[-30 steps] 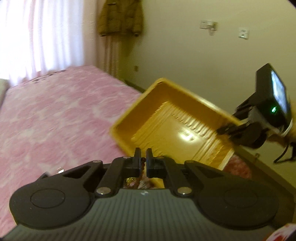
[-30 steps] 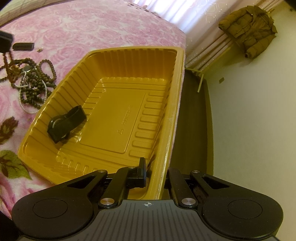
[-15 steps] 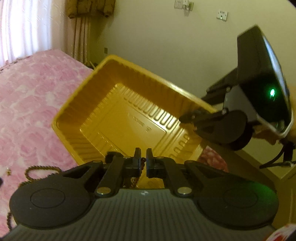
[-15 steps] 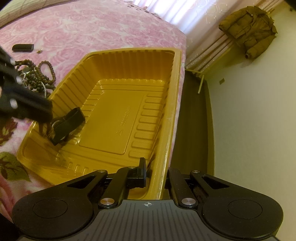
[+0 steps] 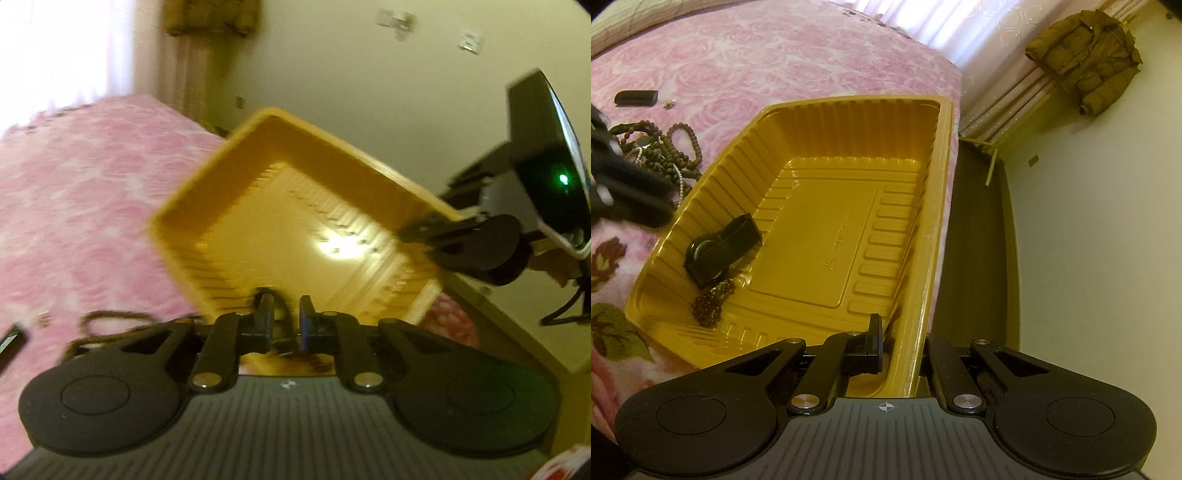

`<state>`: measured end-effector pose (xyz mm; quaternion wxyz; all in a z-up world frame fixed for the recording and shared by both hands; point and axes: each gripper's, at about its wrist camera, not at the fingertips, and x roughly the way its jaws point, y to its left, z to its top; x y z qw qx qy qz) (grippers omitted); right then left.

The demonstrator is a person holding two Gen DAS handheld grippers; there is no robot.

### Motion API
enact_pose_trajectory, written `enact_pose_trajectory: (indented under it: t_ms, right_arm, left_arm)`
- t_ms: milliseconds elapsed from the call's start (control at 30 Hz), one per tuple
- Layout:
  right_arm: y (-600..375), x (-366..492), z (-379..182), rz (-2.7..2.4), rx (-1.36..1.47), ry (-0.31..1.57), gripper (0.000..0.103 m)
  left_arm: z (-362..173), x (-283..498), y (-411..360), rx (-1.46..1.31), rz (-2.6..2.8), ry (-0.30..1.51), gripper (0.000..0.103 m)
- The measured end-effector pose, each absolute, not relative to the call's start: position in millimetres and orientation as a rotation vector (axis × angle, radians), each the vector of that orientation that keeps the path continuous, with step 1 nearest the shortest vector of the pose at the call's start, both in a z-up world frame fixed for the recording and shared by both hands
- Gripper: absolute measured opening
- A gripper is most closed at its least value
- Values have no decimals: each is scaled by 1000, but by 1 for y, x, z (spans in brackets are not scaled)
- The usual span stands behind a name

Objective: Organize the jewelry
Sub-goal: 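Carry the red bead bracelet into the tray and release it, then grasp the brown bead bracelet with the left gripper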

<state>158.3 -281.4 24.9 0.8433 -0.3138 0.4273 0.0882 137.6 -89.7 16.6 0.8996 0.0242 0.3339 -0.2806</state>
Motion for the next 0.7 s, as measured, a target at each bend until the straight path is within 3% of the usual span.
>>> enact_pose_trajectory:
  t_ms: [400,700]
  right_arm:
    - [-282,155,24,186,-666,908,4]
    - [-279,155,24,181,-673,911,4]
  left_arm:
    - [-29,97,38,49,-158,691,18]
    - [-61,95,67,16,-91,719,21]
